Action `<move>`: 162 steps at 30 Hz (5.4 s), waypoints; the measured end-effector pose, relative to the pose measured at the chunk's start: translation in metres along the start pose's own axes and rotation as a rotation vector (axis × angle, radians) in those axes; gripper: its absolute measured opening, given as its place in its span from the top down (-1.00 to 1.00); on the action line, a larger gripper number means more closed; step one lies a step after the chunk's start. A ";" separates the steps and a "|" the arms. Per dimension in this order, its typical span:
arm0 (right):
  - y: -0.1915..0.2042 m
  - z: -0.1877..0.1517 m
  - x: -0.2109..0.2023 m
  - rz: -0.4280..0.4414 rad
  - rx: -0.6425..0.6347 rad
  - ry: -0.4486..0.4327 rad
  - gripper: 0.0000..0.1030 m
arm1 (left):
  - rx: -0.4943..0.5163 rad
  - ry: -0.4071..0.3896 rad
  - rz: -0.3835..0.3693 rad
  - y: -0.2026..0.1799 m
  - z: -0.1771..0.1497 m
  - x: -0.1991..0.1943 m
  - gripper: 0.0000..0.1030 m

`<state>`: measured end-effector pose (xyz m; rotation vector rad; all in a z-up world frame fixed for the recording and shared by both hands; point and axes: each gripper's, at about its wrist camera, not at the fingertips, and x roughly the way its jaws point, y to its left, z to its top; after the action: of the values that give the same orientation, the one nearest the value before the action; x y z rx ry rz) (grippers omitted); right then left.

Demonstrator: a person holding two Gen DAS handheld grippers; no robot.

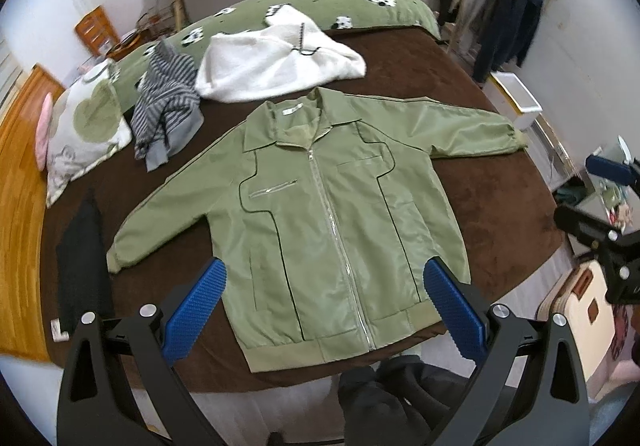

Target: Fold large clothes

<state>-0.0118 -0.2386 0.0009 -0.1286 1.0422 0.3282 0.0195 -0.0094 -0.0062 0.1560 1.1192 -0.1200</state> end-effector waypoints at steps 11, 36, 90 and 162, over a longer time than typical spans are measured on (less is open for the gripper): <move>-0.038 0.010 -0.001 -0.089 0.158 -0.038 -0.89 | 0.133 0.138 -0.058 0.006 0.043 0.040 -0.88; -0.332 -0.008 0.195 -0.259 0.554 -0.051 -0.89 | 0.056 0.111 -0.064 -0.158 0.164 0.370 -0.88; -0.409 0.008 0.254 0.022 0.664 -0.330 0.67 | -0.026 0.090 -0.040 -0.178 0.165 0.467 -0.88; 0.106 0.100 0.408 0.286 0.050 -0.050 -0.63 | -0.508 0.088 0.259 0.171 -0.043 0.291 -0.88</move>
<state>0.2238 -0.0290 -0.2960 0.0751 1.0191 0.5613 0.1366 0.1615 -0.2756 -0.1500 1.1742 0.4037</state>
